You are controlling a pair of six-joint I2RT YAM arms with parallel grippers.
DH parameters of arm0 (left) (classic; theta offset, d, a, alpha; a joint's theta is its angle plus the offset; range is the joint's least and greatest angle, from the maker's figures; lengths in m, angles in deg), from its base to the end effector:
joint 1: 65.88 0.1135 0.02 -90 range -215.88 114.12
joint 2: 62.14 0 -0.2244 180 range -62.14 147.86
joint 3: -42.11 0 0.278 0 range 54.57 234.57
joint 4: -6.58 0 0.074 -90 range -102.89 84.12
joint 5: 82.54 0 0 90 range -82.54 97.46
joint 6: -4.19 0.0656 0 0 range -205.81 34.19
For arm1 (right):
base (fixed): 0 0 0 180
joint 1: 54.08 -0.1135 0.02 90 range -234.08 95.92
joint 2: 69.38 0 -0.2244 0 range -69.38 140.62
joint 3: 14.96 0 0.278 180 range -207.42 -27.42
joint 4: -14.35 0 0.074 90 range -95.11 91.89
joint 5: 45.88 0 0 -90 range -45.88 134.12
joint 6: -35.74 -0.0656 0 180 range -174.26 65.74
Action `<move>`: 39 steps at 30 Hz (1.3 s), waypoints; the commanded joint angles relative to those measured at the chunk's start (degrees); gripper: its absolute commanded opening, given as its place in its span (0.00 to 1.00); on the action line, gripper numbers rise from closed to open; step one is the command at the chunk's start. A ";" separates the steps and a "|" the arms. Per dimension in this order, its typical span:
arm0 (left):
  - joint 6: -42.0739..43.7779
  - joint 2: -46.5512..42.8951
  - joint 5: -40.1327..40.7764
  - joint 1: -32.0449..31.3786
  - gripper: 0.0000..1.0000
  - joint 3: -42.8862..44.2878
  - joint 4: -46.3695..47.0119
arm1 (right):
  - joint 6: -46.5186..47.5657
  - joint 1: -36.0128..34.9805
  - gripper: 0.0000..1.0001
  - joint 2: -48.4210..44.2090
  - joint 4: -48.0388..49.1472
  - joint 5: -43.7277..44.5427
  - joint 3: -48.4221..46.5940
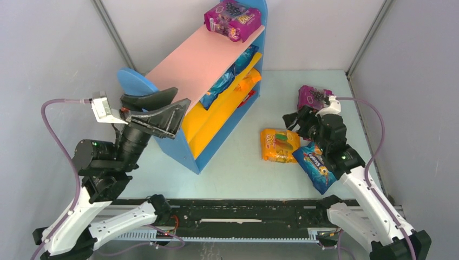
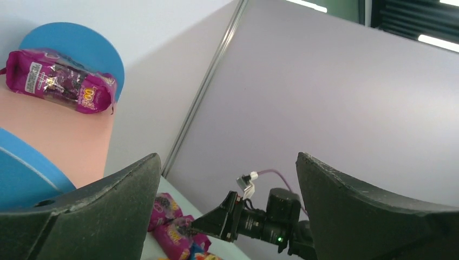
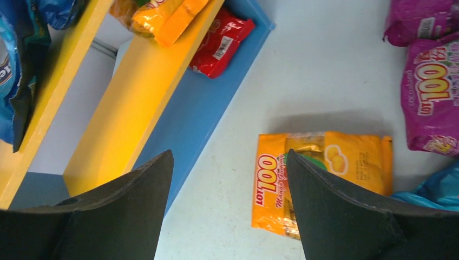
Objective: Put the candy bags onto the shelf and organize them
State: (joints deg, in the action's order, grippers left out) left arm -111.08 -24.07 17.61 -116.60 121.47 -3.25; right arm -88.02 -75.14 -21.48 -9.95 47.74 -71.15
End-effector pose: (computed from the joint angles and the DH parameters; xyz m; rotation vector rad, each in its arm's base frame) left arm 0.1168 -0.1246 0.5076 0.0710 1.0912 -1.1107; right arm 0.2616 0.0963 0.2816 0.2542 1.8766 0.6035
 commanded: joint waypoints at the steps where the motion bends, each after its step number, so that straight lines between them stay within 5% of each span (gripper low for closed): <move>1: -4.49 0.15 -1.38 2.15 1.00 0.96 4.63 | 1.14 1.87 0.84 -2.34 -0.51 -3.00 0.21; 8: -4.04 -0.19 -3.39 3.65 1.00 0.89 5.19 | 2.24 5.70 0.87 -3.11 -9.68 0.21 -0.84; 16: -4.24 -1.27 -3.91 6.13 1.00 -0.96 7.85 | 1.10 18.36 0.88 0.41 -27.23 8.13 -5.21; 29: -3.76 -3.12 -3.87 7.17 1.00 -2.84 9.49 | 1.43 41.02 0.91 1.18 -30.64 -5.15 -1.71; 39: -3.07 -5.93 -1.21 7.92 1.00 -9.73 11.40 | -2.28 68.66 0.91 -5.20 -32.08 -23.26 7.46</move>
State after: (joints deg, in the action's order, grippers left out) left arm -114.34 -31.18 15.97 -109.02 113.31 7.00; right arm -88.17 -13.56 -25.44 -40.59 34.08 -66.89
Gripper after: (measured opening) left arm 0.996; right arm 0.914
